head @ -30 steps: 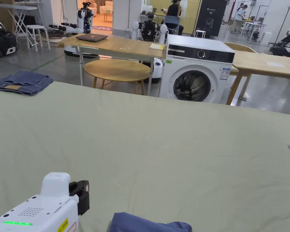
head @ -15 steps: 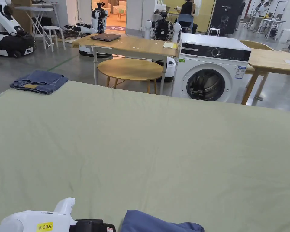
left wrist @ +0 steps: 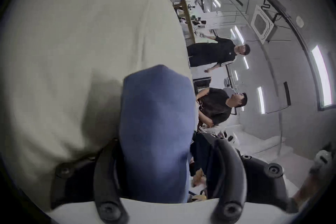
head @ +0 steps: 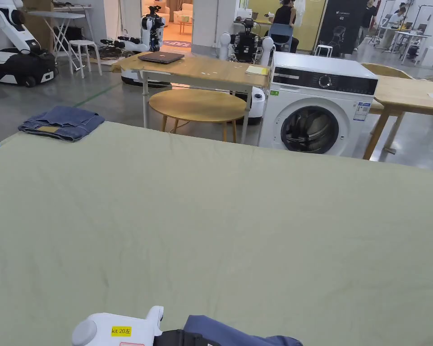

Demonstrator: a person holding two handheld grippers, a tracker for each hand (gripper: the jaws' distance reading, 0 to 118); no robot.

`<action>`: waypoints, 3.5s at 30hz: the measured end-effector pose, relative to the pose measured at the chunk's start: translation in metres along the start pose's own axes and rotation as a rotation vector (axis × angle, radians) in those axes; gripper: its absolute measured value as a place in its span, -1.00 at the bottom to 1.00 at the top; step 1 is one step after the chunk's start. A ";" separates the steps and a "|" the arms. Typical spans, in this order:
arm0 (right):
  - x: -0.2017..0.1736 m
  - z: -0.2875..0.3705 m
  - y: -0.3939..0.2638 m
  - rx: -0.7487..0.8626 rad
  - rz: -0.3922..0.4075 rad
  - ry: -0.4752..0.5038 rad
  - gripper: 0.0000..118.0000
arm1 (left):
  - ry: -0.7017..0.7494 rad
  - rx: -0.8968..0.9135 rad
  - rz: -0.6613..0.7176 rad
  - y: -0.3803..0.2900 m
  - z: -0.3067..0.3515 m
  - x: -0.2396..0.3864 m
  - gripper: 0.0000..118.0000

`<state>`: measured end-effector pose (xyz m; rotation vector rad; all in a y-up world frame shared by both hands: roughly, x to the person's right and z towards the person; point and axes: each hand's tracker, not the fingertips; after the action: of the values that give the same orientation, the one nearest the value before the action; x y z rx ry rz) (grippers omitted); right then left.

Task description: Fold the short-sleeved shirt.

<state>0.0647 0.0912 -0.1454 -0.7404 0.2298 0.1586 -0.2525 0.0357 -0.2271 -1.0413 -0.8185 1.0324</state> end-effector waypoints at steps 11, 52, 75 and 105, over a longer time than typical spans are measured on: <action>-0.004 0.001 0.002 0.008 0.017 -0.006 -1.00 | 0.047 0.041 -0.007 -0.010 0.008 0.008 -0.73; -0.021 0.003 0.087 0.162 0.008 0.034 -1.00 | 1.018 0.215 0.136 0.077 0.439 0.045 -0.33; 0.029 0.018 0.108 0.300 -0.105 -0.060 -1.00 | 0.887 0.550 -0.651 0.012 0.167 0.122 -0.26; 0.050 0.049 0.137 0.614 -0.172 -0.155 -1.00 | 0.963 1.005 -0.916 -0.014 0.021 0.194 -1.00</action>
<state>0.0900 0.2272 -0.2120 -0.1335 0.0573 -0.0220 -0.2058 0.2227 -0.1950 -0.1208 0.1166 0.0009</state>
